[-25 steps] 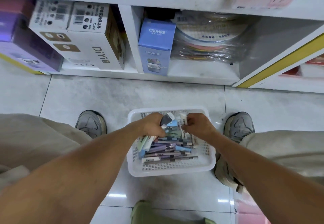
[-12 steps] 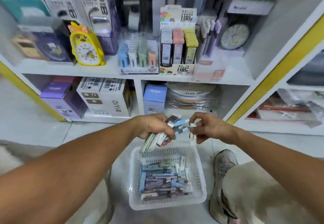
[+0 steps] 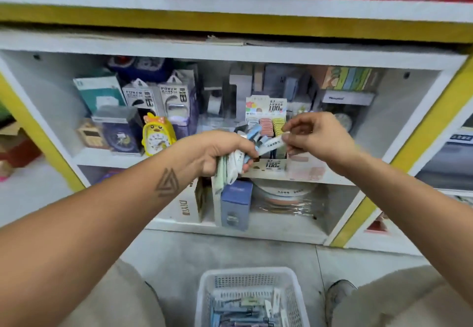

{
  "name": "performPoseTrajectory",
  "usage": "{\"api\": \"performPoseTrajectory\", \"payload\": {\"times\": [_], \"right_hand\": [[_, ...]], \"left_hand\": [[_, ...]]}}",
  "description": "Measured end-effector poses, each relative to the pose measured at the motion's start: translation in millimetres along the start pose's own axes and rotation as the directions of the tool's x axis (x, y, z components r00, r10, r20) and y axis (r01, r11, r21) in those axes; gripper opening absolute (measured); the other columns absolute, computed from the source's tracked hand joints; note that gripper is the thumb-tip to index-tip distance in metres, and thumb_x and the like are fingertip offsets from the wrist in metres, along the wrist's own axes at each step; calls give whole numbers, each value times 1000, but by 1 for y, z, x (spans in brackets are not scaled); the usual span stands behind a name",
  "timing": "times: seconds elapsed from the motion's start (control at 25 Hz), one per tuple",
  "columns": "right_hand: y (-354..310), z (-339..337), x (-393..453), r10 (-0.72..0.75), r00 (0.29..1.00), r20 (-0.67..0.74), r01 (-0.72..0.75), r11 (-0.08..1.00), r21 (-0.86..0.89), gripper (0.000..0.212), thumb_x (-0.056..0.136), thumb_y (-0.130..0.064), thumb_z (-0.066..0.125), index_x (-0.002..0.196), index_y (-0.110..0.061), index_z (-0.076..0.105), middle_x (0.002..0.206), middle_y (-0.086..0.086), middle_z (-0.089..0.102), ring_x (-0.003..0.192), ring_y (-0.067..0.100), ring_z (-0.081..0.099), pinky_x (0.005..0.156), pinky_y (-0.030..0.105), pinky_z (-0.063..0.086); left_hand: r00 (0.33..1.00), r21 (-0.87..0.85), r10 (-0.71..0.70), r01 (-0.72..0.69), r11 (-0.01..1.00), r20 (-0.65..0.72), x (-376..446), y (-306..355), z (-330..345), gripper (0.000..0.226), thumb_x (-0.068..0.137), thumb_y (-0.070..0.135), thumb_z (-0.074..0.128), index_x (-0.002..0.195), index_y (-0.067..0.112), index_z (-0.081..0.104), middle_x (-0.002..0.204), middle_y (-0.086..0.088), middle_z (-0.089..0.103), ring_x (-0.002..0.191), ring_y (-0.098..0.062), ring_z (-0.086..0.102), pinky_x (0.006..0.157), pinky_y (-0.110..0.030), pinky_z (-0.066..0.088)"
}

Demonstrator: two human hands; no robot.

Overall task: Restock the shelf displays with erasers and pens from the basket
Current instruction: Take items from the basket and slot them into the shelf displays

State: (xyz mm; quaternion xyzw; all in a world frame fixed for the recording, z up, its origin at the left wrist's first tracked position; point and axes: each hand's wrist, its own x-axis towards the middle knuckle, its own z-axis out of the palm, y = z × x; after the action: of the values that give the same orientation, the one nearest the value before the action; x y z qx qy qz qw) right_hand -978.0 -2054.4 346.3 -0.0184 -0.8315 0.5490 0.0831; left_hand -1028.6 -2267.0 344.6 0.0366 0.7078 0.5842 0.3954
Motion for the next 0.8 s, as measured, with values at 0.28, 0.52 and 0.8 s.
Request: {"api": "performPoseTrajectory", "payload": {"times": [0.28, 0.52, 0.8], "right_hand": [[-13, 36, 64, 5, 1000, -9, -5, 1000, -21, 8, 89, 7, 68, 95, 2, 69, 84, 19, 70, 70, 31, 73, 68, 37, 64], [-10, 63, 111, -183, 982, -36, 169, 952, -254, 17, 88, -3, 72, 83, -19, 73, 79, 6, 74, 61, 14, 72, 62, 25, 58], [-8, 89, 123, -275, 961, 15, 264, 902, -342, 18, 87, -8, 74, 84, -25, 69, 73, -1, 70, 64, 11, 71, 69, 40, 62]], "left_hand": [[973, -219, 20, -72, 973, -232, 11, 16, -65, 16, 90, -2, 57, 74, 3, 56, 50, -9, 58, 36, -15, 55, 42, -19, 50], [960, -300, 15, -103, 948, -280, 27, 17, -105, 20, 90, -4, 55, 72, 5, 53, 49, -8, 56, 35, -15, 54, 40, -20, 49], [952, -318, -11, -91, 944, -305, 29, 10, -127, 15, 89, -3, 54, 78, 6, 52, 49, -9, 56, 36, -16, 53, 39, -21, 47]]}}
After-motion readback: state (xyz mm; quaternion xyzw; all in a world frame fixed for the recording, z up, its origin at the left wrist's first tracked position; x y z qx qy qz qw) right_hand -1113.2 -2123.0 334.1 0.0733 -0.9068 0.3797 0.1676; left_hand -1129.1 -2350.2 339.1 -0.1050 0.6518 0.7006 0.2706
